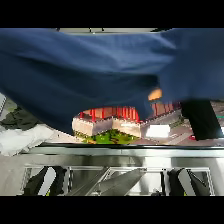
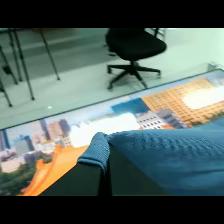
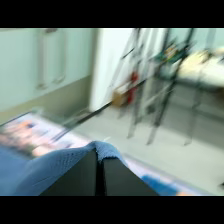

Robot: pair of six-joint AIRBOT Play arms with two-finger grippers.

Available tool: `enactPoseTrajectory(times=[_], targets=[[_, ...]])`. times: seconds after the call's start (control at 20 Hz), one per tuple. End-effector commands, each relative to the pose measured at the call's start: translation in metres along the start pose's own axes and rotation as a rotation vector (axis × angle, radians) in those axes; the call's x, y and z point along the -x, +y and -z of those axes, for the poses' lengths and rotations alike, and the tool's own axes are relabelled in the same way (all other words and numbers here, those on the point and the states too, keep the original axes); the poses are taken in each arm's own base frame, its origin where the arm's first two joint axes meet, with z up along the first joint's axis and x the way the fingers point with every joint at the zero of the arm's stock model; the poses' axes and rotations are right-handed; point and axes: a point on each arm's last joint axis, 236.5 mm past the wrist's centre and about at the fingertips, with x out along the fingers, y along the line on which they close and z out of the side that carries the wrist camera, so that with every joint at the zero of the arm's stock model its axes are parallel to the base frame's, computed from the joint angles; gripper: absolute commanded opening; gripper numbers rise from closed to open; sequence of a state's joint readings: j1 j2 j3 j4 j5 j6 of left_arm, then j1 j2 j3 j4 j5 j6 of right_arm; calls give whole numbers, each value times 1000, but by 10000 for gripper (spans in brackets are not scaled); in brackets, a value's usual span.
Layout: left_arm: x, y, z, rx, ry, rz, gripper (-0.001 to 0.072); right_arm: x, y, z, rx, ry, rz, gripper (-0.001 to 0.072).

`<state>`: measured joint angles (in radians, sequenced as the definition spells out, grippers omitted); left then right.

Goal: Fold the shirts.

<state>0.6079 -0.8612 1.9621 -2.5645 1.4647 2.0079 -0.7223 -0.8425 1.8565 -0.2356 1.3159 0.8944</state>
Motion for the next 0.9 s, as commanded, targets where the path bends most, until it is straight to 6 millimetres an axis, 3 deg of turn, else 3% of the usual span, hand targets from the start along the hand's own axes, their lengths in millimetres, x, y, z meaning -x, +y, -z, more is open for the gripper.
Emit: enactPoseTrajectory(times=[0.0,0.1,0.2,0.35,0.5,0.6,0.7,0.85], targets=[[-6,25,-5,9,8,-47,19,11,-15,-20,107,-45,154,18],[-38,56,25,110,99,20,19,-9,-31,10,7,11,62,18],[-83,65,64,219,188,148,19,-46,-38,64,-124,111,-98,18],[-162,50,150,334,389,358,20,-117,-38,184,-291,347,-241,18],[-230,57,272,369,662,340,20,-174,-57,320,-394,592,-189,18],[-259,76,350,362,819,271,20,-198,-77,397,-465,689,-136,18],[-281,91,404,399,890,236,20,-215,-90,459,-582,723,-110,17],[-308,111,441,472,924,209,20,-228,-102,521,-781,744,-96,17]])
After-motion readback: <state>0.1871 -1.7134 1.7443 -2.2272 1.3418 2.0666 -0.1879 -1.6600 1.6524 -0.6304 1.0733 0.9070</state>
